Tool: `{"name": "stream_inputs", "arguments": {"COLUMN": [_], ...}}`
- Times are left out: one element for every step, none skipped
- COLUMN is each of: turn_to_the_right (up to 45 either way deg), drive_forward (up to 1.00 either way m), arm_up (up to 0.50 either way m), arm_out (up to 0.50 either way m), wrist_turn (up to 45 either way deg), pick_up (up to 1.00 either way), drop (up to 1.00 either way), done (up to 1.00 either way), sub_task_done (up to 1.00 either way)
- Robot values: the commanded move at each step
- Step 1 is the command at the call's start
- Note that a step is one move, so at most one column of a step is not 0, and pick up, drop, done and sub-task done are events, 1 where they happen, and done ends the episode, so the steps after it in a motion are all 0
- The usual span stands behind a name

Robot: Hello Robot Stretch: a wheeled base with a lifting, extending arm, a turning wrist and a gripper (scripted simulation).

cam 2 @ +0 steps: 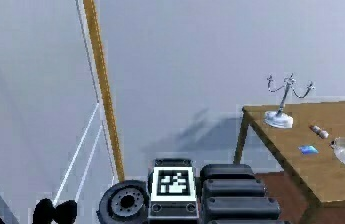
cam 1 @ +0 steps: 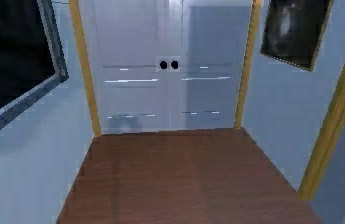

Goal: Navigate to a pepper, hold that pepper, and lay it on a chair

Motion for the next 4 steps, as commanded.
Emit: {"name": "stream_inputs", "arguments": {"turn_to_the_right": [12.0, 0.0, 45.0, 24.0], "drive_forward": [0.0, 0.7, 0.0, 0.0], "arm_up": [0.0, 0.0, 0.0, 0.0], "arm_out": [0.0, 0.0, 0.0, 0.0], "wrist_turn": [0.0, 0.0, 0.0, 0.0], "pick_up": [0.0, 0.0, 0.0, 0.0], "drop": [0.0, 0.0, 0.0, 0.0], "done": [0.0, 0.0, 0.0, 0.0], "sub_task_done": [0.0, 0.0, 0.0, 0.0]}}
